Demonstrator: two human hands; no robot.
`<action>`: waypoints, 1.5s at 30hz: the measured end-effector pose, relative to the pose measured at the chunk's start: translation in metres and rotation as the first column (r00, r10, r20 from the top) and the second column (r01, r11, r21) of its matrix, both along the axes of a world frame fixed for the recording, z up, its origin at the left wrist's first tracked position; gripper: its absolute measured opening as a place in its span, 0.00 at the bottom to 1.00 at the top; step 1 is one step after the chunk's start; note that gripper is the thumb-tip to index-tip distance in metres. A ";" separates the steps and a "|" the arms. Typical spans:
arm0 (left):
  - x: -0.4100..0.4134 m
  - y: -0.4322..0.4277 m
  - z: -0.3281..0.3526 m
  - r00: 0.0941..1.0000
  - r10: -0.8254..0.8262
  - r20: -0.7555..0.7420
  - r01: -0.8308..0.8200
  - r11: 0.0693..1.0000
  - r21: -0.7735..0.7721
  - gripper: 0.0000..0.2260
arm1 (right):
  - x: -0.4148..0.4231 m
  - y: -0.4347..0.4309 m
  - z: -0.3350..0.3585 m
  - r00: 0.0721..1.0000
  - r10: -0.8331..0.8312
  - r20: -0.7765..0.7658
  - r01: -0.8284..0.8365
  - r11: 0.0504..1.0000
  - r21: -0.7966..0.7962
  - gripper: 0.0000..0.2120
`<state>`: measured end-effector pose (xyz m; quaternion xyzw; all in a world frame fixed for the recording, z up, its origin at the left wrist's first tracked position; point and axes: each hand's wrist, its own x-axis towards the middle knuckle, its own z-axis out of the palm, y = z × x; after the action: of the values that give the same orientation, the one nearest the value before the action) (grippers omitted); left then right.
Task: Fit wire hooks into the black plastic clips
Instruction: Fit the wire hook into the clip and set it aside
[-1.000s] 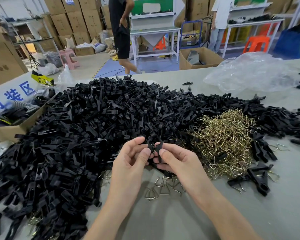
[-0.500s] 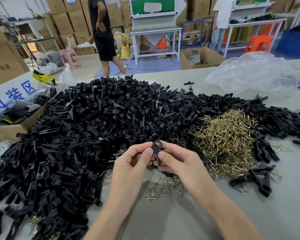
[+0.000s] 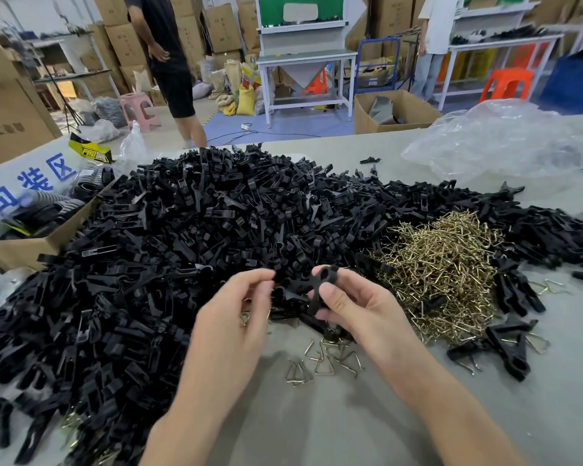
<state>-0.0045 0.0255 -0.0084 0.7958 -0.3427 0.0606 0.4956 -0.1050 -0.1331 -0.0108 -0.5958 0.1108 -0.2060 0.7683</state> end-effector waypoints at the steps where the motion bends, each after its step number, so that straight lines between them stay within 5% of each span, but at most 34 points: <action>1: 0.005 0.006 -0.001 0.997 0.059 0.056 -0.063 0.996 0.070 0.07 | 0.000 -0.002 -0.001 1.000 -0.025 0.008 0.025 1.000 0.015 0.13; 4: 0.014 0.015 -0.002 0.992 0.076 0.103 -0.103 0.950 0.296 0.05 | 0.001 -0.009 -0.003 0.995 -0.085 0.042 0.081 0.992 0.097 0.12; 8: 0.007 0.010 -0.004 0.984 -0.103 0.143 0.006 0.832 0.555 0.08 | 0.003 -0.014 -0.006 0.990 -0.125 0.062 0.106 0.965 0.239 0.11; 13: 0.011 0.010 -0.006 0.968 0.021 0.249 -0.162 0.811 0.562 0.13 | 0.003 -0.017 -0.007 0.987 -0.147 0.071 0.120 0.949 0.291 0.11; 16: 0.017 0.012 -0.008 0.958 0.067 0.277 -0.246 0.686 0.685 0.20 | 0.003 -0.017 -0.006 0.987 -0.146 0.068 0.120 0.947 0.299 0.11; 27: 0.017 0.004 -0.012 0.971 -0.042 0.237 -0.145 0.685 0.714 0.12 | 0.002 -0.015 -0.006 0.990 -0.135 0.035 0.121 0.959 0.256 0.10; 30: 0.017 0.005 -0.010 0.985 -0.007 0.173 -0.098 0.800 0.591 0.12 | 0.003 -0.015 -0.006 0.991 -0.134 0.029 0.123 0.961 0.249 0.10; 34: 0.012 0.006 -0.008 0.997 0.076 -0.011 -0.072 0.981 0.178 0.08 | 0.003 -0.015 -0.005 0.992 -0.118 0.033 0.105 0.955 0.279 0.11; 41: 0.002 -0.004 0.004 0.913 0.015 -0.409 -0.124 0.962 -0.242 0.11 | 0.004 -0.009 -0.003 0.999 -0.009 0.048 -0.007 0.947 0.322 0.12; 45: 0.001 -0.007 0.004 0.864 -0.060 -0.501 -0.123 0.938 -0.324 0.06 | 0.006 -0.002 -0.005 0.998 0.053 0.044 -0.064 0.942 0.329 0.12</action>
<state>-0.0039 0.0182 -0.0041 0.6899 -0.1723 -0.0816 0.6983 -0.0990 -0.1350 -0.0153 -0.4580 0.1129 -0.1718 0.8648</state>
